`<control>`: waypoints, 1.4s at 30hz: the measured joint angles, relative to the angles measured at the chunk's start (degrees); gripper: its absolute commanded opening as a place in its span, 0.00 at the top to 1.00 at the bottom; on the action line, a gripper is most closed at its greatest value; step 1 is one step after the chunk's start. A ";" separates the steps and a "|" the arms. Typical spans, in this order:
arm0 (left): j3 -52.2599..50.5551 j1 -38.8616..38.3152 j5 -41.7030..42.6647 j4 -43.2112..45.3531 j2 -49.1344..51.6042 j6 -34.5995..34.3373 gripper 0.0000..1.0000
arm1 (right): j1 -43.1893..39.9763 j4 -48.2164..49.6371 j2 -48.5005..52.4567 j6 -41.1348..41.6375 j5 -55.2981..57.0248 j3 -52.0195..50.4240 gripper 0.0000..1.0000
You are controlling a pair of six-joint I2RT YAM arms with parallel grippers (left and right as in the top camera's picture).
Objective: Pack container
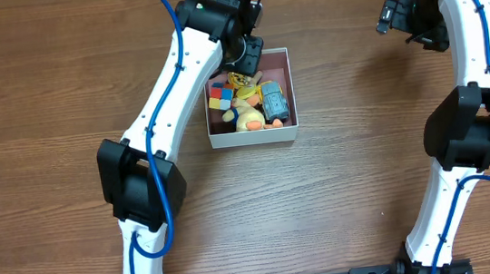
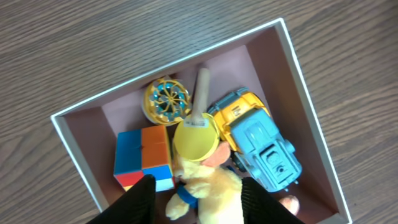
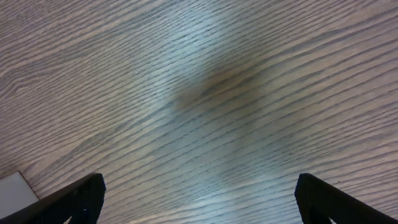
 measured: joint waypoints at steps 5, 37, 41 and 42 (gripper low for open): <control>0.00 0.98 -0.52 -1.70 0.00 0.13 0.01 | 0.00 0.02 0.00 0.00 0.02 0.00 0.00; 1.27 1.42 -4.96 -17.22 -33.86 -0.11 0.00 | 0.00 0.02 0.00 0.00 0.02 0.00 0.00; -3.54 1.42 -6.40 -15.74 -39.87 -0.81 0.00 | 0.00 0.02 0.00 0.00 -0.02 0.00 0.00; -5.20 1.42 -6.62 -15.08 -41.55 -0.92 0.00 | 0.00 0.02 0.00 -0.02 0.00 0.00 0.00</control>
